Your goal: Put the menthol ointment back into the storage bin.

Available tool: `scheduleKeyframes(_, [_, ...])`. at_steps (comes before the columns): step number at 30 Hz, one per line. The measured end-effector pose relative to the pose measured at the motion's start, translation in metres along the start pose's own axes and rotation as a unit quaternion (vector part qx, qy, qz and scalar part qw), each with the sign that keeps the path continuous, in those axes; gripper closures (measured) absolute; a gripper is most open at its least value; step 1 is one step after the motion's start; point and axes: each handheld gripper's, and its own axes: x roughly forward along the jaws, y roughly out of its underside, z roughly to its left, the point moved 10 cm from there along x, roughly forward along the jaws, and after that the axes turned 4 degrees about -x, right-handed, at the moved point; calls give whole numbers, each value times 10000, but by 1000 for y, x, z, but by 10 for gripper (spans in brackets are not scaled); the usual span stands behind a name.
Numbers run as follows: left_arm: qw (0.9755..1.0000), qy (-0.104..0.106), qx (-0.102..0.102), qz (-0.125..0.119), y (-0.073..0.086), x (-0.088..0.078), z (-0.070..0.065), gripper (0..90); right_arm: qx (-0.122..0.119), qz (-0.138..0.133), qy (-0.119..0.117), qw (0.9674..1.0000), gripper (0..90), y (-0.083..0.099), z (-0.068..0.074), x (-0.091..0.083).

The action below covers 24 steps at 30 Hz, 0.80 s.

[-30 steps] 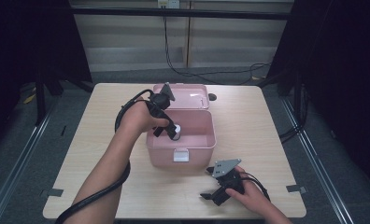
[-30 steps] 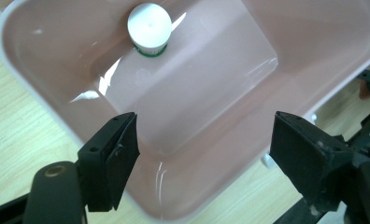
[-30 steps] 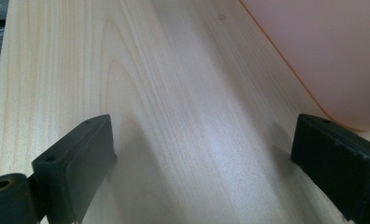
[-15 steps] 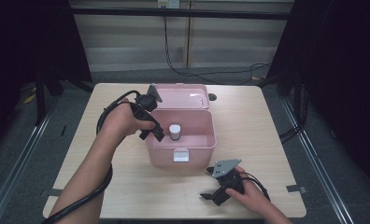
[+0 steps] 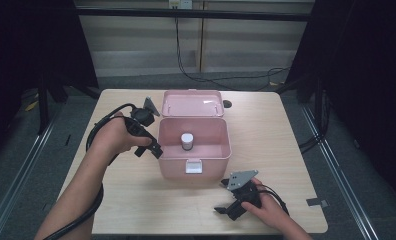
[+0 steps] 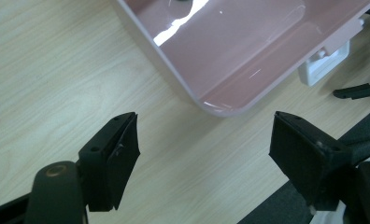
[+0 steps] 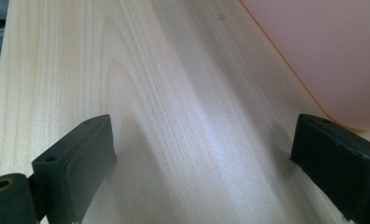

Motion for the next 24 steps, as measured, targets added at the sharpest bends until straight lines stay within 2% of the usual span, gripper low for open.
scheduleKeyframes(13, [9998, 11, -176, -65, 29, 8, 19, 237, 1, -6, 3, 10000, 55, 0, 0, 0])
scheduleKeyframes(17, [9996, 42, -277, -107, 37, 16, 24, 237, 9, 2, 1, 10000, 53, 0, 0, 0])
scheduleKeyframes(24, [9992, 83, -331, -204, 50, 32, 31, 237, 4, -2, 3, 10000, 53, 0, 0, 0])
